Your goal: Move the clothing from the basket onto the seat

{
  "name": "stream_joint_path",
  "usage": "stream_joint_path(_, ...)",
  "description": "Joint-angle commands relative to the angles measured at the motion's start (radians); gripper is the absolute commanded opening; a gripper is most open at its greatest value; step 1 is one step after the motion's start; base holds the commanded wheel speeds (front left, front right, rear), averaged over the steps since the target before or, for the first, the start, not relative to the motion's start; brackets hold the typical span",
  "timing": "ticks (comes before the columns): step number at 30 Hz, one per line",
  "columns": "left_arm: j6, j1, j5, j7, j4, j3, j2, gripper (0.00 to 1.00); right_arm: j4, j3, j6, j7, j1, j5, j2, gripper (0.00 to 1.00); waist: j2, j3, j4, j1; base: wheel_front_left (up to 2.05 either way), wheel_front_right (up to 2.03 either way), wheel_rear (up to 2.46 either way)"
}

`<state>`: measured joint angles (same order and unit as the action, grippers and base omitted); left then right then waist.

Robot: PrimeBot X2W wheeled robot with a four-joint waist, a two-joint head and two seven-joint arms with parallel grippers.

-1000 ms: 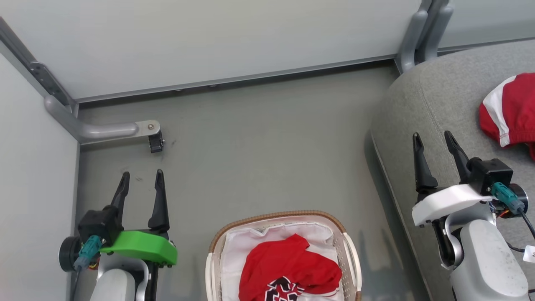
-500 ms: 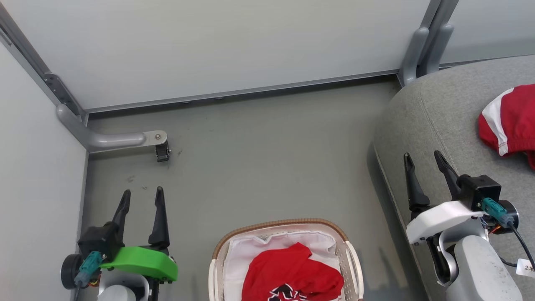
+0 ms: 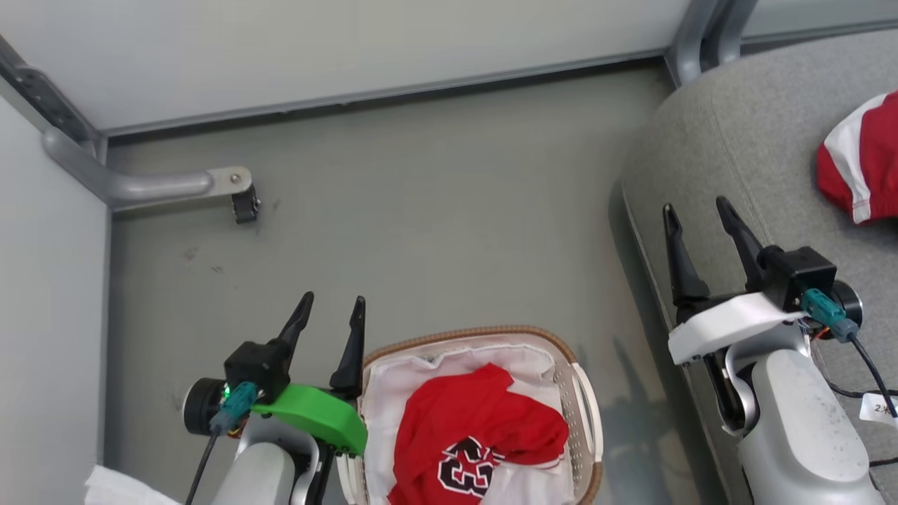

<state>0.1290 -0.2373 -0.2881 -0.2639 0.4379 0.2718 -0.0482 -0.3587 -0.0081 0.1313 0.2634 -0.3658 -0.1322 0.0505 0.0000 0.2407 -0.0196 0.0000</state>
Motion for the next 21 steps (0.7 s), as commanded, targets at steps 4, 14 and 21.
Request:
stream_joint_path(4, 0.003, -0.067, -0.023, -0.001, 0.052, 0.056, -0.005, 1.00, 0.007, 0.011, -0.001, 0.002, -0.036, 0.005, 0.004, 1.00, 0.0000, 0.113, -0.058, 0.0000, 0.00, 0.00, 0.00)
stream_joint_path(14, 0.003, -0.185, -0.048, -0.001, 0.260, 0.323, -0.005, 1.00, 0.050, 0.031, -0.001, 0.002, -0.095, 0.001, 0.003, 1.00, 0.0000, 0.245, -0.133, 0.0000, 0.00, 0.00, 0.00)
stream_joint_path(21, 0.003, -0.277, -0.092, -0.001, 0.394, 0.479, -0.008, 1.00, 0.094, 0.035, -0.001, 0.002, -0.131, -0.053, 0.003, 1.00, 0.0000, 0.338, -0.173, 0.0000, 0.00, 0.00, 0.00)
